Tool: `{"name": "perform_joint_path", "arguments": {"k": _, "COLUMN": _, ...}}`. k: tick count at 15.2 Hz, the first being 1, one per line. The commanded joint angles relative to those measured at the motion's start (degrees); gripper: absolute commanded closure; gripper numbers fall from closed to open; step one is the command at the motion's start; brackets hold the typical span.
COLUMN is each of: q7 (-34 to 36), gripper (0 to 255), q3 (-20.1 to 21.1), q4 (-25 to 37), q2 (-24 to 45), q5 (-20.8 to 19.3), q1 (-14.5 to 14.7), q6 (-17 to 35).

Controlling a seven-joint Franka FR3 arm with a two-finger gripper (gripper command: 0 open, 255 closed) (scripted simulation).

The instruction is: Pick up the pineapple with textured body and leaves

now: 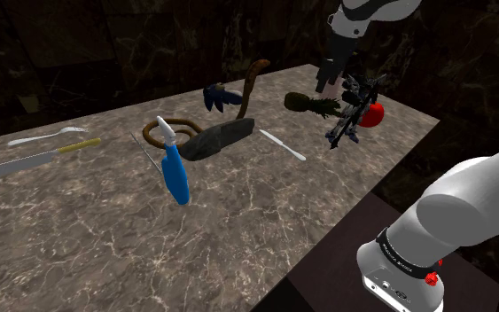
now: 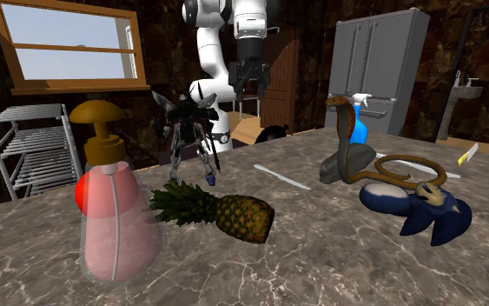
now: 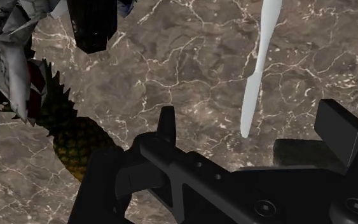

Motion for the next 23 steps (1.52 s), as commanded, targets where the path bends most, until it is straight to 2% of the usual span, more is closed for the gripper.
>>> {"name": "perform_joint_path", "arguments": {"k": 1, "q7": -2.4, "gripper": 0, "q3": -1.3, "q4": 1.6, "q2": 3.9, "q5": -0.3, "q1": -0.4, "q6": 2.2}}
{"name": "perform_joint_path", "arguments": {"k": 12, "q7": -15.3, "gripper": 0, "q3": -6.2, "q4": 15.2, "q2": 25.9, "q5": 1.6, "q1": -3.4, "q6": 9.7}}
{"name": "perform_joint_path", "arguments": {"k": 23, "q7": -25.6, "gripper": 0, "q3": -6.3, "q4": 38.3, "q2": 49.8, "q5": 5.5, "q1": -9.7, "q6": 10.0}}
